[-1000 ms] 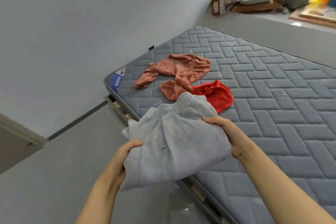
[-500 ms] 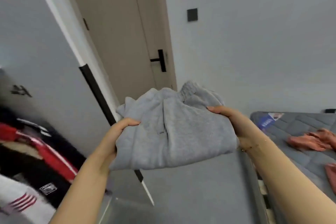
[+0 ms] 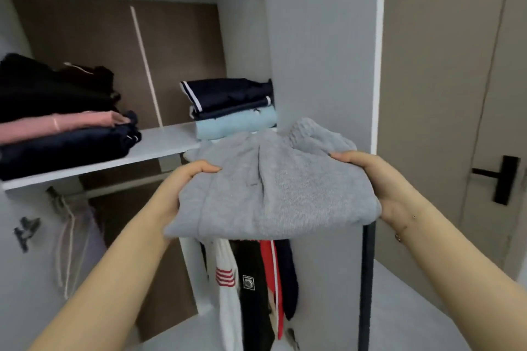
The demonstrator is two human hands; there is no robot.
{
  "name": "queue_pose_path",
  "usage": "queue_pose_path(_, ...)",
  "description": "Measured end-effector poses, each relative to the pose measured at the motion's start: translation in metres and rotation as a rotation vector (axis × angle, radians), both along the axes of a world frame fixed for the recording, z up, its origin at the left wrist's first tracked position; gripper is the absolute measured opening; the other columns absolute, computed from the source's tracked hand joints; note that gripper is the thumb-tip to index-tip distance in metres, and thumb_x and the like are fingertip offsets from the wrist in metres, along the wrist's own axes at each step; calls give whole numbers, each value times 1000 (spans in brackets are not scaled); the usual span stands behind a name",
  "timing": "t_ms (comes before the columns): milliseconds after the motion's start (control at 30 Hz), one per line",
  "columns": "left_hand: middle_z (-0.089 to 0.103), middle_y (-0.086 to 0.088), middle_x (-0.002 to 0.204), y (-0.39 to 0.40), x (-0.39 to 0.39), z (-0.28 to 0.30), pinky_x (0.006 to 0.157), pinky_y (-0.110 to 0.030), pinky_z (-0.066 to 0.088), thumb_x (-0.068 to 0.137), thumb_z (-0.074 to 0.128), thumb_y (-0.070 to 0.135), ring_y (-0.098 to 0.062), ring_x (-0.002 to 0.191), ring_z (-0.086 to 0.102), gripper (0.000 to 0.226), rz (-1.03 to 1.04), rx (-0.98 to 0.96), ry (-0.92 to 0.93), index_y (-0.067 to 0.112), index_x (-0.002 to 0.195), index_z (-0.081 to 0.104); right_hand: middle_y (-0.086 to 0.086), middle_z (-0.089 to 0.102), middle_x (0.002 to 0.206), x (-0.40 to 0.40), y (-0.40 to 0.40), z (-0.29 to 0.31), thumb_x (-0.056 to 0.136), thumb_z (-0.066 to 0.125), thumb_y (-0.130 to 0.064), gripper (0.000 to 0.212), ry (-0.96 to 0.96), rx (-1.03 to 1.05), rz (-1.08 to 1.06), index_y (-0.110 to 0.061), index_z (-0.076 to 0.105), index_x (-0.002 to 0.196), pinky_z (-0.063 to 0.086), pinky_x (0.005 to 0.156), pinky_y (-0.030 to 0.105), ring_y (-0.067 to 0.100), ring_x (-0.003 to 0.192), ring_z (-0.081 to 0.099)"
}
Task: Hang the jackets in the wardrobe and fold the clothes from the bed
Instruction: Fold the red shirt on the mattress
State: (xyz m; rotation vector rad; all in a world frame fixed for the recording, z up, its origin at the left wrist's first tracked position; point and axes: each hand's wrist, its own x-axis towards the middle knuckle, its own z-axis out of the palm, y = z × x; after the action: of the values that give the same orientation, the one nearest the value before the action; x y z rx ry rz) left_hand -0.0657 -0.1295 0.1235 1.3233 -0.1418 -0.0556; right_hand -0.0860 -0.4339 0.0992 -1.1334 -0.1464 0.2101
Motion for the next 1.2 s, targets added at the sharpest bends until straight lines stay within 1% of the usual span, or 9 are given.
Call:
queue_pose_path(133, 75, -12, 85, 49, 44, 30, 55, -29, 59, 67, 64, 11, -23, 69, 74, 18, -32, 3, 50, 6, 74, 80, 11, 71, 112, 77, 37, 36, 76, 72, -19, 46, -48, -90, 77, -10, 68, 121, 57, 75, 39, 29, 93, 70)
queue_pose_path(500, 60, -1, 117, 82, 232, 173, 49, -28, 55, 90, 50, 3, -17, 76, 66, 37, 87, -227, -252, 18, 122, 61, 7, 70, 76, 307, 100, 215, 72, 56, -14, 20, -304, -419, -125, -11, 69, 86, 56, 56, 29, 24, 61, 68)
queue_pose_path(633, 63, 4, 106, 80, 304, 198, 56, -29, 57, 90, 49, 0, -16, 80, 73, 27, 91, -288, -286, 19, 101, 65, 6, 67, 80, 388, 113, 247, 78, 58, -13, 12, -455, -740, -472, -11, 64, 89, 46, 47, 19, 17, 63, 64)
queue_pose_path(800, 62, -3, 81, 76, 383, 182, 63, -31, 54, 92, 49, 4, -19, 76, 61, 11, 159, -246, -97, 9, 89, 59, 11, 63, 115, 472, 127, 252, 85, 60, -12, 42, -610, -1056, -573, -7, 57, 126, 45, 76, 27, 25, 97, 60)
queue_pose_path(933, 62, -8, 84, 76, 422, 145, 73, -32, 52, 91, 54, 6, -20, 77, 61, 12, 235, -39, 101, 6, 81, 60, 14, 53, 137, 516, 143, 215, 96, 50, -18, 45, -628, -1710, -385, -9, 45, 140, 40, 92, 31, 31, 124, 51)
queue_pose_path(1067, 49, -5, 76, 78, 440, 141, 44, -19, 48, 91, 53, 5, -12, 58, 54, 19, 410, 79, 62, 6, 72, 53, 16, 52, 134, 534, 154, 201, 99, 42, -15, 37, -651, -1809, -235, -6, 46, 135, 39, 84, 31, 32, 118, 54)
queue_pose_path(1100, 48, -5, 83, 77, 439, 146, 50, -16, 47, 90, 52, 6, -9, 63, 56, 14, 433, 93, 64, 4, 77, 58, 16, 54, 132, 535, 155, 203, 99, 41, -14, 36, -670, -1793, -259, -5, 49, 133, 41, 85, 32, 32, 117, 55)
queue_pose_path(1133, 51, -8, 102, 76, 435, 150, 67, -17, 48, 90, 54, 9, -9, 83, 59, 17, 478, 218, 37, 2, 101, 64, 15, 56, 131, 536, 156, 206, 98, 41, -13, 36, -679, -1781, -269, -6, 53, 131, 42, 88, 32, 32, 116, 55)
queue_pose_path(1200, 25, -12, 150, 79, 432, 158, 101, -32, 38, 86, 66, 12, -26, 132, 37, 81, 637, 669, -28, 19, 153, 21, 13, 60, 127, 536, 156, 208, 95, 43, -12, 35, -652, -1731, -236, -8, 59, 126, 44, 94, 33, 30, 114, 56)
